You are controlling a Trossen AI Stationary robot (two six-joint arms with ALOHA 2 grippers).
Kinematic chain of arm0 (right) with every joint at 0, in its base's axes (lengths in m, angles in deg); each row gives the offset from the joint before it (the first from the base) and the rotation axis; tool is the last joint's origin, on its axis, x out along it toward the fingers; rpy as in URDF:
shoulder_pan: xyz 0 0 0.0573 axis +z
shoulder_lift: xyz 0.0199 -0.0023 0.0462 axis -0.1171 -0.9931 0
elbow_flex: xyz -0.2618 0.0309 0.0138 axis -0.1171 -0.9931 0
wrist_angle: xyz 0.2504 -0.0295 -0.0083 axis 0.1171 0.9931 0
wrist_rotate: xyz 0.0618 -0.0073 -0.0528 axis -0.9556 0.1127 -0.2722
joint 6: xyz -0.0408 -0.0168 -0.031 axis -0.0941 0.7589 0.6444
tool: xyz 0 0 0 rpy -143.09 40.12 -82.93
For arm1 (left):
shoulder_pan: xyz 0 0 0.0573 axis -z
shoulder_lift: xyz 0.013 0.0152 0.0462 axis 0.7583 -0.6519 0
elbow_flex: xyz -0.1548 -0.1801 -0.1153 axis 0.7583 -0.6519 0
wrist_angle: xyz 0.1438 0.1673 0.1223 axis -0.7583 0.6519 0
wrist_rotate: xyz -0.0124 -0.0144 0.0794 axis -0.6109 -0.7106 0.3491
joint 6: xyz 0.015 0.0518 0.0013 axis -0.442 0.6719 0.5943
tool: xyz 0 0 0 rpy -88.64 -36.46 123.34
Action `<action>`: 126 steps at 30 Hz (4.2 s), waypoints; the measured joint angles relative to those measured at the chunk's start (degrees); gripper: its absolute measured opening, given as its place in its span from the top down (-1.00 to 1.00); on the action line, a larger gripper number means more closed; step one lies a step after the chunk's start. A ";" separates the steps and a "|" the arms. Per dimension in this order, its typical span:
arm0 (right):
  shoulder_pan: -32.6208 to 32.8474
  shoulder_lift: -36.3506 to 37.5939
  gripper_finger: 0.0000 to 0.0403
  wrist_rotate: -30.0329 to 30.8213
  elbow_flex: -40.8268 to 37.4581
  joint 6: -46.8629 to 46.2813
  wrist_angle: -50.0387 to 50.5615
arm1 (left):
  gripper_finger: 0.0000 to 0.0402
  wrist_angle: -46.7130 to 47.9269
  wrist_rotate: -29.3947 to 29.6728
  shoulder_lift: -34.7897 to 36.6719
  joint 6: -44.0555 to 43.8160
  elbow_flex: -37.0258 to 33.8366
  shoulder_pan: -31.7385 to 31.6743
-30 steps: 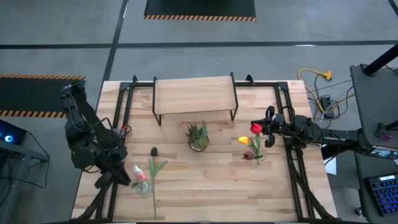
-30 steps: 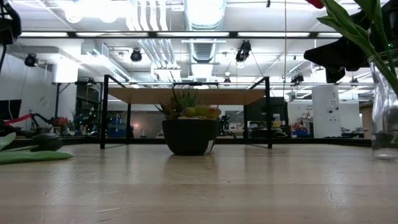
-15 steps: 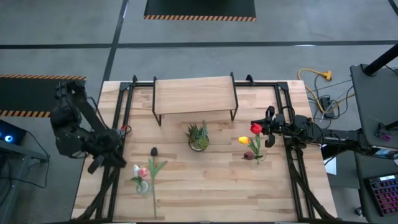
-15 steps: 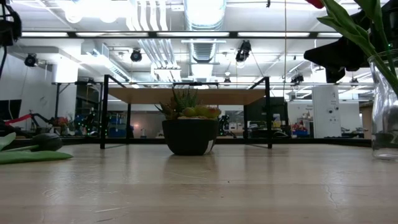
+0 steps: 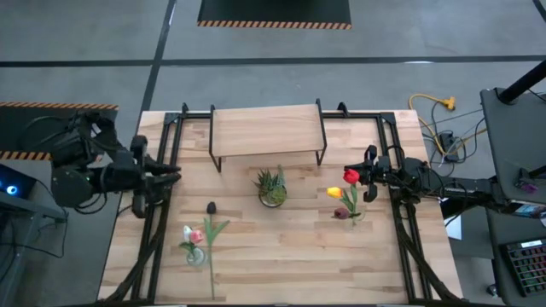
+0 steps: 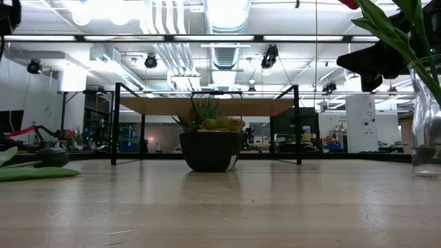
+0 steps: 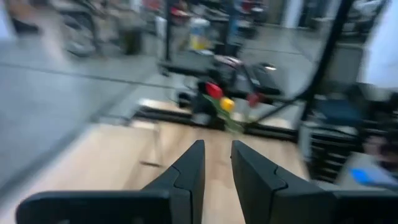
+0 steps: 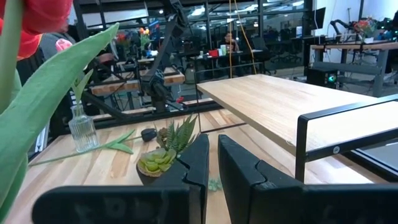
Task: Pick and place flowers into a vace then onto a shelf
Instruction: Put the black flower into the left transparent vase
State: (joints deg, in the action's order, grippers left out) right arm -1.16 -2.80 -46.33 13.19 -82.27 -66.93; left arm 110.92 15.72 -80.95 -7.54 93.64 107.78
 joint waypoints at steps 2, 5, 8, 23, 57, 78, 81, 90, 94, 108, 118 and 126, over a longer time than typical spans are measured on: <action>-0.01 0.00 0.86 0.00 0.00 0.00 0.02 | 0.69 0.04 2.96 -2.49 1.43 1.63 -1.18; -0.02 0.00 0.86 0.00 0.00 0.05 0.02 | 0.69 -0.05 2.34 -5.68 1.11 4.89 -3.99; 0.00 0.00 0.86 0.00 0.00 1.47 -0.01 | 0.68 -0.15 -1.39 -9.25 0.16 8.31 -7.01; 0.00 -0.04 0.86 0.00 0.00 5.95 -1.68 | 0.06 0.15 -6.83 -26.03 -1.58 19.11 -21.97; 0.00 0.00 0.86 -9.65 -0.02 8.19 0.55 | 0.06 0.14 -12.89 -38.68 -16.94 22.81 -31.99; 0.00 0.00 0.86 -7.46 -0.02 8.99 0.57 | 0.06 0.25 -43.03 -38.73 -44.94 0.31 -41.55; 0.00 0.00 0.86 -7.48 -0.02 8.99 0.66 | 0.06 1.51 -47.14 -38.71 -49.28 -1.99 -41.56; -0.02 0.00 0.86 -7.48 -0.02 8.99 0.83 | 0.06 4.32 -58.70 -38.65 -60.40 -12.14 -41.60; -0.01 0.00 0.86 -7.48 -0.02 9.01 0.82 | 0.06 4.29 -63.36 -38.65 -64.02 -16.27 -41.60; -0.02 0.00 0.86 -7.50 -0.02 9.01 0.87 | 0.06 3.83 -74.77 -38.60 -69.16 -24.03 -41.56; 0.00 0.00 0.86 -7.52 -0.02 9.01 0.87 | 0.06 -7.35 -78.06 -38.60 -69.18 -31.45 -41.60; 0.00 -0.04 0.86 -7.52 -0.02 9.01 0.87 | 0.06 -10.77 -79.12 -38.23 -69.16 -34.94 -41.62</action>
State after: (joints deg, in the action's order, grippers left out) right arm -1.16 -2.84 -53.85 13.17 -73.25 -66.06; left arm 100.15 -63.40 -119.18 -76.70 58.70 66.15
